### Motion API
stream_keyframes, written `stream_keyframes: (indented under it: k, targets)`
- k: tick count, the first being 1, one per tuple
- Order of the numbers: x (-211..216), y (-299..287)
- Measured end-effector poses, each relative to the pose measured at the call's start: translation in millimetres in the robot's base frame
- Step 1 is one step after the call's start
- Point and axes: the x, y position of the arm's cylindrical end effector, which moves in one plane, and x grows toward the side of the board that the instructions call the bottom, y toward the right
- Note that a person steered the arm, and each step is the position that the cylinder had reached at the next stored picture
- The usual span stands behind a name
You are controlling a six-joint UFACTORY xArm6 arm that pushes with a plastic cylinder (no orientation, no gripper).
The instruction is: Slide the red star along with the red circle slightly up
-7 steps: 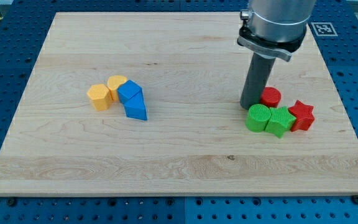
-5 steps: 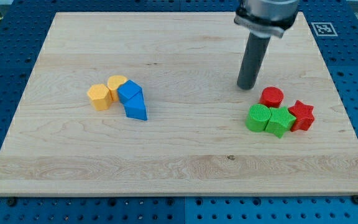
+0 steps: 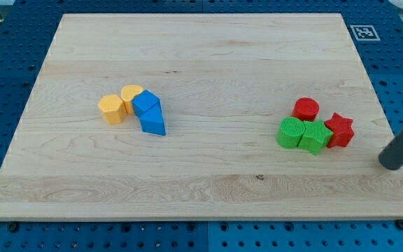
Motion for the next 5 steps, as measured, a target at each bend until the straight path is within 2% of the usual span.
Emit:
stream_keyframes:
  k: [3, 5]
  targets:
    - [-1.4, -29.5]
    - [-26.0, -43.6]
